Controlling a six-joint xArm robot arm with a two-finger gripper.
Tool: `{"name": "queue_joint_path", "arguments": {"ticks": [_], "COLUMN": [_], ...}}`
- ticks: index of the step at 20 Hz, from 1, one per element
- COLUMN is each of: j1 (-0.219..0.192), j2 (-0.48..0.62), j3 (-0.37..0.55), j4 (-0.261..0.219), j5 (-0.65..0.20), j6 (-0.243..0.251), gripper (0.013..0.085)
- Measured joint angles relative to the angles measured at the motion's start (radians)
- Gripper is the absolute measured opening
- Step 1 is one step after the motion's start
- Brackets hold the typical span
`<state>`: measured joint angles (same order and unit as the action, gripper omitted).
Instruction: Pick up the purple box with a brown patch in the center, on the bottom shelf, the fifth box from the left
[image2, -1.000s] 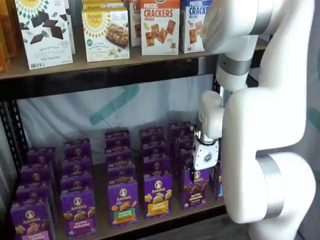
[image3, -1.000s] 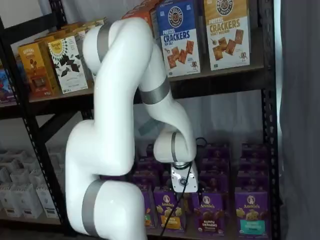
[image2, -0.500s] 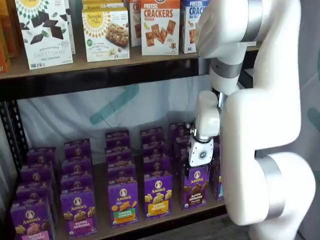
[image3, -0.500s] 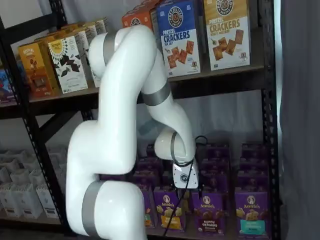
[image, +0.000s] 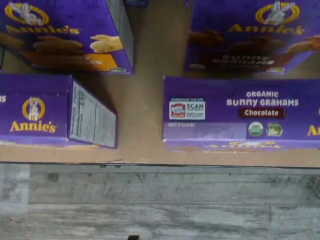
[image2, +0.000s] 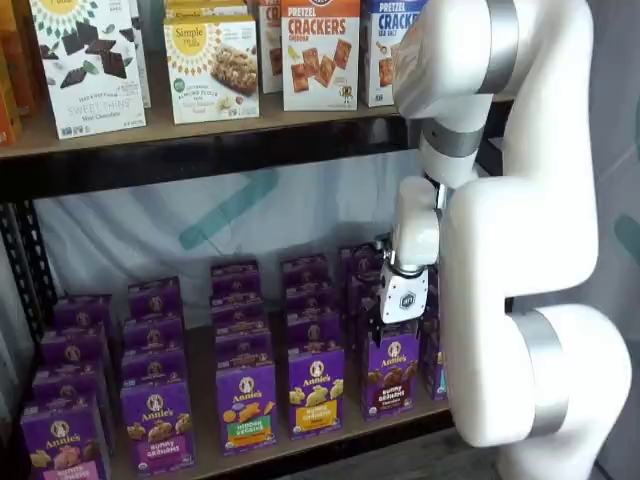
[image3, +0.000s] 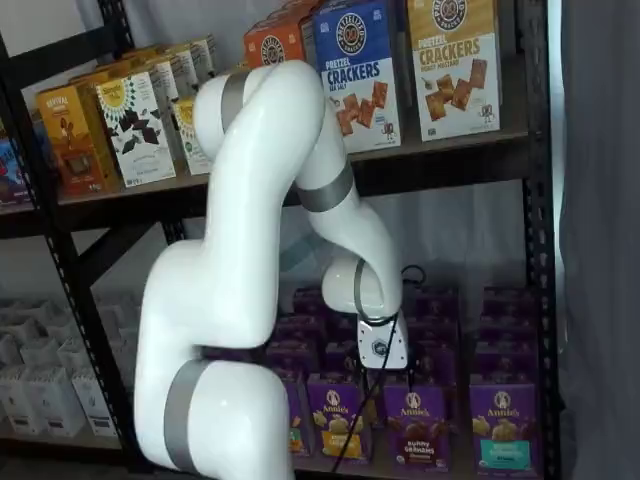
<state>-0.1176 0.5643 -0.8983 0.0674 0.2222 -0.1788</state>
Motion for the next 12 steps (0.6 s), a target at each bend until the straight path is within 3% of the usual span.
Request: {"name": "queue_joint_path", "arguments": {"ticks": [2, 7, 9, 12], "j1": [0.0, -0.015, -0.012, -0.013], "j2": [0.011, 0.031, 0.038, 0.05], "j3": [-0.016, -0.049, -0.05, -0.055], "j4": [0.035, -0.062, -0.031, -0.076], "j5": [0.005, 0.002, -0.022, -0.054], "j6": [-0.034, 0.046, 0.019, 0.062], "gripper": [0.085, 0.085, 0.085, 0.085]}}
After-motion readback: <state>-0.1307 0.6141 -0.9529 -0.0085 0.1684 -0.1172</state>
